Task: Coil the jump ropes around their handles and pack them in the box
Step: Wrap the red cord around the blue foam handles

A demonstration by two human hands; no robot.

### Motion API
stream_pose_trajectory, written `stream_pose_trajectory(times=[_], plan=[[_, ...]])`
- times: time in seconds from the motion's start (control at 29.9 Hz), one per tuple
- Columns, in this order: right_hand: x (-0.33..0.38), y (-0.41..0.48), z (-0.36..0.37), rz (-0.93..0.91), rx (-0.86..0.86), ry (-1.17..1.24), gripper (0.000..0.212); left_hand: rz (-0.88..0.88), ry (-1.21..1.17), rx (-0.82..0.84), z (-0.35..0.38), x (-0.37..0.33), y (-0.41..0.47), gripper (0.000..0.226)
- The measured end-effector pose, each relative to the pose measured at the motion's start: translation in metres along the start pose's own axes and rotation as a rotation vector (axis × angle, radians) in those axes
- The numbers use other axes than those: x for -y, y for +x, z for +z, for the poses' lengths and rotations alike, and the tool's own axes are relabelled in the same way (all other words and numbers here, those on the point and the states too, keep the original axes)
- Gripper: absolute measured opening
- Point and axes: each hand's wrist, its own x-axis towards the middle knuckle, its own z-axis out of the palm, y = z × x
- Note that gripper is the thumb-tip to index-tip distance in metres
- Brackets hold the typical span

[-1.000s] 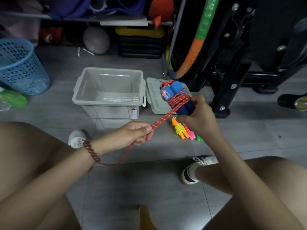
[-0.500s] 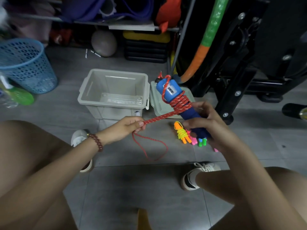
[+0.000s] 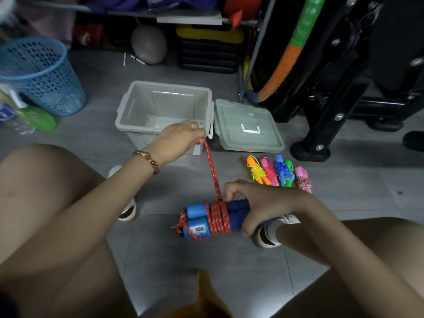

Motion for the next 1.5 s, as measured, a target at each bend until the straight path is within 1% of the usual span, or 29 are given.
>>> stream_pose_trajectory(times=[0.07,0.13,0.23,0.3,0.4,0.43,0.47,0.53,0.6,0.67,0.77,0.87,0.97,1.04,1.14,1.24,1.3,1.37,1.4,1.44,1.47,1.5], plan=[[0.001,0.014,0.006,0.03,-0.02,-0.078,0.054,0.056,0.11,-0.049,-0.008,-0.006,0.007,0.01],[0.0,0.026,0.011,0.071,-0.048,-0.14,0.055,0.058,0.179,-0.093,-0.016,-0.011,0.012,0.008],[-0.007,0.039,0.016,0.139,-0.126,-0.128,0.06,0.092,0.211,-0.161,-0.031,-0.018,0.014,0.006],[-0.011,0.046,0.017,0.15,-0.205,-0.05,0.066,0.133,0.178,-0.176,-0.04,-0.021,0.011,0.012],[-0.017,0.052,0.011,0.161,-0.359,0.051,0.086,0.146,0.059,-0.147,-0.049,-0.033,-0.001,0.031],[-0.019,0.054,0.007,0.168,-0.407,0.078,0.087,0.157,0.047,-0.152,-0.052,-0.039,-0.005,0.036],[-0.021,0.055,0.004,0.176,-0.45,0.084,0.083,0.18,0.052,-0.16,-0.053,-0.046,-0.008,0.037],[-0.023,0.057,0.0,0.193,-0.532,0.032,0.072,0.248,0.077,-0.178,-0.054,-0.058,-0.013,0.027],[-0.024,0.057,-0.002,0.205,-0.659,-0.048,0.063,0.294,0.099,-0.21,-0.056,-0.066,-0.018,0.02],[-0.024,0.055,-0.007,0.206,-0.819,-0.11,0.058,0.29,0.126,-0.234,-0.058,-0.069,-0.022,0.018],[-0.025,0.048,-0.018,0.188,-0.996,-0.092,0.051,0.219,0.14,-0.23,-0.057,-0.071,-0.029,0.018],[-0.028,0.039,-0.029,0.216,-1.063,-0.062,0.051,0.077,0.055,-0.161,-0.048,-0.077,-0.031,0.02],[-0.03,0.034,-0.034,0.244,-1.105,-0.068,0.053,-0.125,-0.133,0.011,-0.032,-0.083,-0.033,0.02],[-0.032,0.033,-0.033,0.228,-1.15,-0.097,0.053,-0.143,-0.191,0.089,-0.023,-0.088,-0.036,0.023],[-0.033,0.03,-0.034,0.224,-1.202,-0.137,0.058,-0.148,-0.197,0.116,-0.019,-0.091,-0.037,0.023],[-0.032,0.024,-0.037,0.24,-1.204,-0.194,0.07,-0.197,-0.17,0.181,-0.02,-0.088,-0.035,0.019],[-0.033,0.019,-0.039,0.248,-1.192,-0.257,0.068,-0.248,-0.202,0.256,-0.021,-0.078,-0.038,0.021],[-0.036,0.012,-0.043,0.297,-1.188,-0.352,0.06,-0.309,-0.26,0.387,-0.023,-0.063,-0.044,0.022],[-0.038,0.007,-0.046,0.344,-1.193,-0.39,0.057,-0.315,-0.235,0.455,-0.025,-0.056,-0.047,0.022],[-0.041,0.003,-0.049,0.393,-1.199,-0.412,0.057,-0.303,-0.184,0.489,-0.027,-0.05,-0.049,0.02],[-0.044,-0.001,-0.052,0.429,-1.2,-0.411,0.057,-0.288,-0.137,0.489,-0.029,-0.044,-0.05,0.017],[-0.047,-0.004,-0.054,0.448,-1.193,-0.381,0.059,-0.269,-0.122,0.449,-0.031,-0.041,-0.05,0.017]])
